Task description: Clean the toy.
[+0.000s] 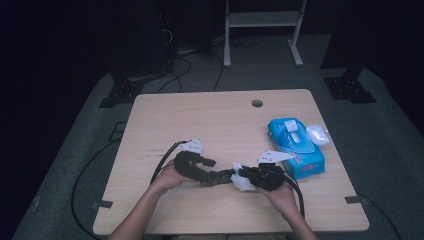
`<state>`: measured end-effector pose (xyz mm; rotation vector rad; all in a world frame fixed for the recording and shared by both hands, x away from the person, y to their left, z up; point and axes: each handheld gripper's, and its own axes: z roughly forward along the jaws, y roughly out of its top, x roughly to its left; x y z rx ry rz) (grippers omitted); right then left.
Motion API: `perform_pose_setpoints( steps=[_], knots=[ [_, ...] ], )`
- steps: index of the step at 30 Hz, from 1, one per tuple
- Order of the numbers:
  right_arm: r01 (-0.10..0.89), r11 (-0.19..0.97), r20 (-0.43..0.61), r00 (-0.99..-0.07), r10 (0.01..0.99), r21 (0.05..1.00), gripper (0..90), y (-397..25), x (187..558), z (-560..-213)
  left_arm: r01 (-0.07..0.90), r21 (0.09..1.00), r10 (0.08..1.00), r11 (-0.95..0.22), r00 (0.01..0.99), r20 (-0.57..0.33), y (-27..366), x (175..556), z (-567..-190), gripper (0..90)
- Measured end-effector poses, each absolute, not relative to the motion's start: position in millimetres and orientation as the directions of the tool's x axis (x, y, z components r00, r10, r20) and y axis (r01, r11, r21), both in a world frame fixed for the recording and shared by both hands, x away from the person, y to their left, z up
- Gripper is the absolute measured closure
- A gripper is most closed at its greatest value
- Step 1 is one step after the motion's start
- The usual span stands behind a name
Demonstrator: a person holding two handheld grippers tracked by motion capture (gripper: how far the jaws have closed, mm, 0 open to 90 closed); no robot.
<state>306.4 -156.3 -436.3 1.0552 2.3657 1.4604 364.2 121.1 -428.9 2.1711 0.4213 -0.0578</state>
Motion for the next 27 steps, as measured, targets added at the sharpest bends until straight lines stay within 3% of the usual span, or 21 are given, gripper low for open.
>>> perform_pose_setpoints(
  steps=[27],
  knots=[
    [0.459,0.318,0.180,-0.759,0.626,0.829,84.1,-161,284,-440,0.390,0.718,0.240,-0.576,0.921,-0.308,112,359,-443,34.4]
  ],
)
